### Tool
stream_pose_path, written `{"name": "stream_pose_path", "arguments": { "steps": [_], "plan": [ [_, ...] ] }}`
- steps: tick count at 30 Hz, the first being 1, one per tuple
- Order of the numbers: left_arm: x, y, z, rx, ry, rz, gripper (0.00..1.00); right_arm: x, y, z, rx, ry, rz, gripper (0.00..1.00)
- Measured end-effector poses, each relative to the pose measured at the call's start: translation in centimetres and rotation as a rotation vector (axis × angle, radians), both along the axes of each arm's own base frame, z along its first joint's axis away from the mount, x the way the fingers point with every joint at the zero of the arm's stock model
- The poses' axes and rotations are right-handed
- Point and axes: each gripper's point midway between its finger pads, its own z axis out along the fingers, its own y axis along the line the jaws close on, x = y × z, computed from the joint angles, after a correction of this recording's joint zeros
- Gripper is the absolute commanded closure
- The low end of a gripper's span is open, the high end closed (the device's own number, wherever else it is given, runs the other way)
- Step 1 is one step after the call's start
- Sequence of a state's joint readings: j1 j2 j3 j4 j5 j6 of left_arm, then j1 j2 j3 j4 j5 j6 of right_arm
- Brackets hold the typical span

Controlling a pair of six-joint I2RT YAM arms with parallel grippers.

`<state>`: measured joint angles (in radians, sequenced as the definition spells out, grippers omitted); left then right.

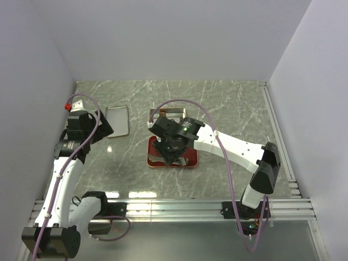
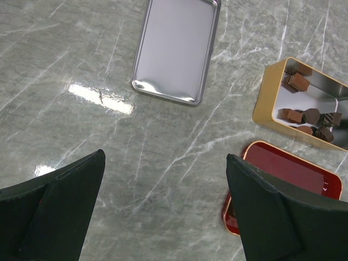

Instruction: Pack the chocolate

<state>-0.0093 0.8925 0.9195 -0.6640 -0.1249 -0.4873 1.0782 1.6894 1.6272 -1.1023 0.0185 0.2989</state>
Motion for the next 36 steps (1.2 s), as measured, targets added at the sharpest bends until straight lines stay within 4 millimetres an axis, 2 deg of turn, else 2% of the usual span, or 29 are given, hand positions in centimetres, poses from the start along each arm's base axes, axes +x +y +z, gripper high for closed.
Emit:
{"name": "stream_pose_path", "arguments": {
  "steps": [8,26,36],
  "plan": [
    [-0.1,0.0,0.1,0.0,-0.003,0.001,0.01,-0.2,-0.5,-1.0,-0.027,0.005,-0.001,0.52],
    [-0.4,0.0,0.3,0.0,-0.006,0.0,0.01,0.0,-0.3,-1.2,-0.029,-0.003,0.01,0.52],
    [-0.4,0.0,0.2,0.001,-0.005,0.0,0.01,0.3,0.3,-2.6,-0.047,0.0,0.037,0.52]
  ]
}}
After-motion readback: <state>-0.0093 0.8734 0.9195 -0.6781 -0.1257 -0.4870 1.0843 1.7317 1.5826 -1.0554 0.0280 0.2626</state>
